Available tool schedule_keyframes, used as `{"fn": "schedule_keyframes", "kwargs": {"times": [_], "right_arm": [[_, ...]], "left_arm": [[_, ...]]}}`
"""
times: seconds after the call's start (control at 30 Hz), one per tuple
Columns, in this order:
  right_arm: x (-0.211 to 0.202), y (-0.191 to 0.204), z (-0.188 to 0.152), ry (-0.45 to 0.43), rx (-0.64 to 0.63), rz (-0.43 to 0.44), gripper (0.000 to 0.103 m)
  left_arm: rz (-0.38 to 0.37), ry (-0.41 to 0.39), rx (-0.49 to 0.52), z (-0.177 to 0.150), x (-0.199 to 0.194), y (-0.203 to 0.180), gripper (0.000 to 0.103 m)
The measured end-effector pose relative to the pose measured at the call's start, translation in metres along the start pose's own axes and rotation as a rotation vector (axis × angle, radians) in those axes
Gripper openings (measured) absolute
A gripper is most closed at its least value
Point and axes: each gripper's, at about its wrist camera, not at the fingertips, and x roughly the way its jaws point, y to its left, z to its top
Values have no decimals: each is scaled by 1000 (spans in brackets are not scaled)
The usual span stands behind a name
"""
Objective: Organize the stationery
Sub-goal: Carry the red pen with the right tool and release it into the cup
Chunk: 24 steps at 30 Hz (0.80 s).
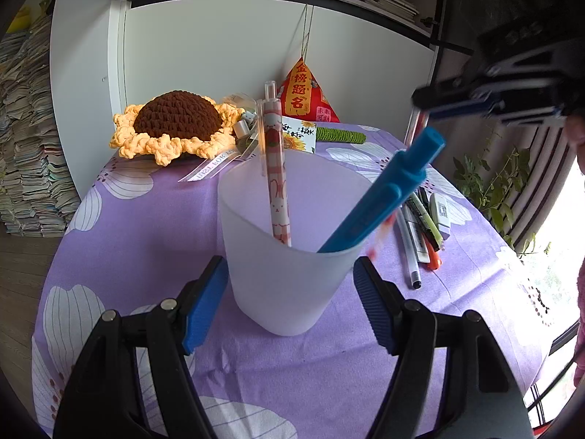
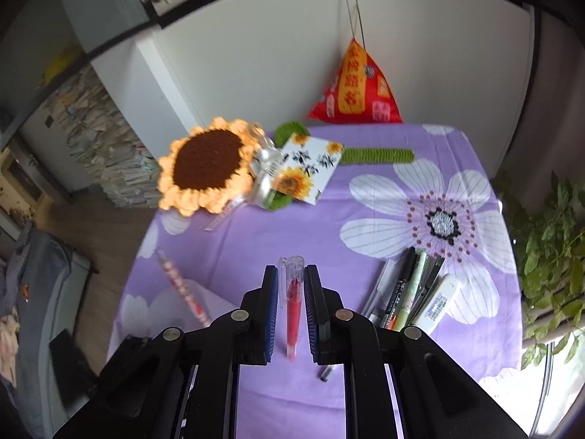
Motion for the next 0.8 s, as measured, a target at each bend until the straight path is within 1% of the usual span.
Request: {"fn": "schedule_keyframes", "kwargs": {"times": [0.17, 0.33, 0.43, 0.57, 0.67, 0.8], "right_arm": [[-40, 23, 2, -111, -57, 9, 15], [-66, 45, 10, -190, -102, 36, 15], [-78, 58, 12, -223, -134, 50, 15], [-83, 69, 10, -226, -170, 83, 15], [-77, 72, 7, -194, -176, 109, 15], [-57, 72, 3, -136, -179, 92, 15]], "left_arm": [[0, 0, 0, 0, 0, 0, 70], [-1, 1, 0, 0, 0, 0, 70], [-1, 0, 0, 0, 0, 0, 70], [-1, 0, 0, 0, 0, 0, 70], [-1, 0, 0, 0, 0, 0, 70], [-1, 0, 0, 0, 0, 0, 70]]}}
